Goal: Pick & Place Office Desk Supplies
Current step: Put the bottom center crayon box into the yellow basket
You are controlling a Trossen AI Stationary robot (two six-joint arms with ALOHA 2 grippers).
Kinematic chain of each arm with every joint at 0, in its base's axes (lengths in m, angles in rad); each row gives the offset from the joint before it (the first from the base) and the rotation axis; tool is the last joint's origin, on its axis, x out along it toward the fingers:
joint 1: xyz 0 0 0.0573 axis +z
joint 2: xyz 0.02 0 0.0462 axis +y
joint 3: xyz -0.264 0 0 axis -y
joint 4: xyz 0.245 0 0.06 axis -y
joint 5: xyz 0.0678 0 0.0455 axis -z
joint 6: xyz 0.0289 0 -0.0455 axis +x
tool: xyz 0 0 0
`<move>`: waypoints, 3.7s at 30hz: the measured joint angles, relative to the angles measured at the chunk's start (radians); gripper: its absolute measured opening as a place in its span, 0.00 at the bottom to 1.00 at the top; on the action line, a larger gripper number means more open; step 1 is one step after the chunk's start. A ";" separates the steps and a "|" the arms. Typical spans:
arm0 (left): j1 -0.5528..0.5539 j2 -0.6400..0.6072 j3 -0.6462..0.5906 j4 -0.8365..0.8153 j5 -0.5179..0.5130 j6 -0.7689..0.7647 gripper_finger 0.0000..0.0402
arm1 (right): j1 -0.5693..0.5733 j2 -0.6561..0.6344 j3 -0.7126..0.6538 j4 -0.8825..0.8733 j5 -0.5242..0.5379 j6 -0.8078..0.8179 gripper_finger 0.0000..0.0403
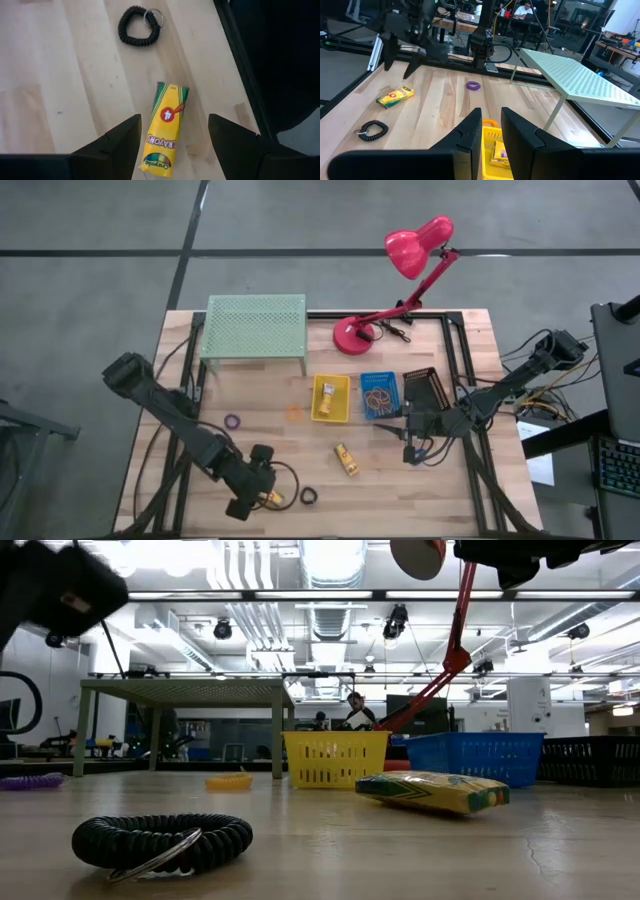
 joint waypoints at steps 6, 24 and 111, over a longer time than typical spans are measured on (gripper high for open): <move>0.004 0.000 -0.112 0.110 0.007 0.000 0.59 | 0.000 0.000 0.000 0.000 0.000 0.000 0.17; 0.001 0.000 -0.281 0.384 0.023 -0.060 0.59 | 0.000 0.000 0.000 0.000 0.000 0.000 0.17; 0.039 -0.194 -0.343 0.459 -0.028 0.047 0.37 | 0.000 0.000 0.000 0.000 0.000 0.000 0.17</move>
